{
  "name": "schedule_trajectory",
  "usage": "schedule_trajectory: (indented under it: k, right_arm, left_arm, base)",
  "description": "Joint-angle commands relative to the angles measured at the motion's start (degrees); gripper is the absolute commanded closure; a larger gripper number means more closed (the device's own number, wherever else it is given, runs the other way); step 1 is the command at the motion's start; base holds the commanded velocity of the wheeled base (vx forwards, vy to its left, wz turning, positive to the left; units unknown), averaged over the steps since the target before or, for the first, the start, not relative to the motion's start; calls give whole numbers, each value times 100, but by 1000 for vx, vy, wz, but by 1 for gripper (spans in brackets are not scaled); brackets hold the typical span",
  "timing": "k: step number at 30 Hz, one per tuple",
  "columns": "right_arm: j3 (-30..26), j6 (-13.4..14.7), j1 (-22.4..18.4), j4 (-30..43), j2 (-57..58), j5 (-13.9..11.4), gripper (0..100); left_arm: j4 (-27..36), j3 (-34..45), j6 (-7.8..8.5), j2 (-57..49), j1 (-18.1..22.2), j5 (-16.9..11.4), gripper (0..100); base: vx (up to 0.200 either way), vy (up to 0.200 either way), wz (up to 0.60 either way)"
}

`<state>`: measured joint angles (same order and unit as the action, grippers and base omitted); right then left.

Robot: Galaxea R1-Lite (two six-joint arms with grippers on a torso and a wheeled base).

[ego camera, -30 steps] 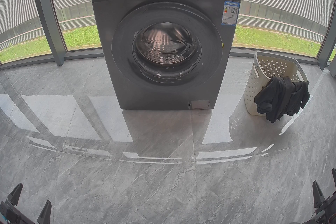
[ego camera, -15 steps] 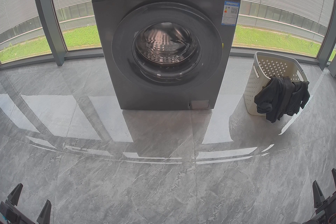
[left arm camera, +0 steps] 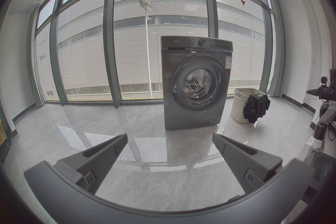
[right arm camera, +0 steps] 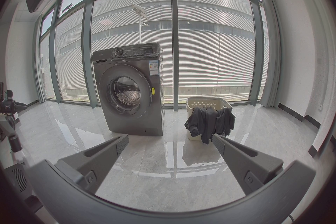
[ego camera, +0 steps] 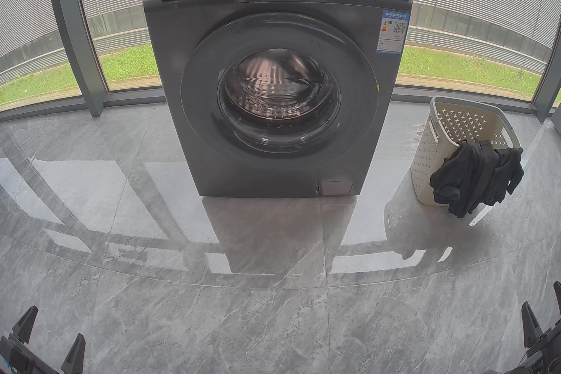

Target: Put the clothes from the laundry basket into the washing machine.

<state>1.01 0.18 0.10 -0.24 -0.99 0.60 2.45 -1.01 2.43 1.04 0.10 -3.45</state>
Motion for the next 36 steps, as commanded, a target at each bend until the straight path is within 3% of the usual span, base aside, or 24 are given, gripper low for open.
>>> schedule_trajectory:
  k: [1, 18, 33, 36]
  right_arm:
    - [-101, -1, -1, -2, 99, 2, 0]
    - [-101, -1, -1, -2, 99, 2, 0]
    - [-101, -1, -1, -2, 99, -7, 0]
    - [-101, -1, -1, -2, 99, -7, 0]
  left_arm:
    - [1, 101, 4, -104, -1, -7, 0]
    - [1, 101, 47, -104, -1, -24, 0]
    - [1, 101, 65, -104, -1, -24, 0]
    - [1, 101, 65, -104, -1, -24, 0]
  base:
    - [200, 0, 0]
    - [200, 0, 0]
    - [0, 0, 0]
    - [0, -200, 0]
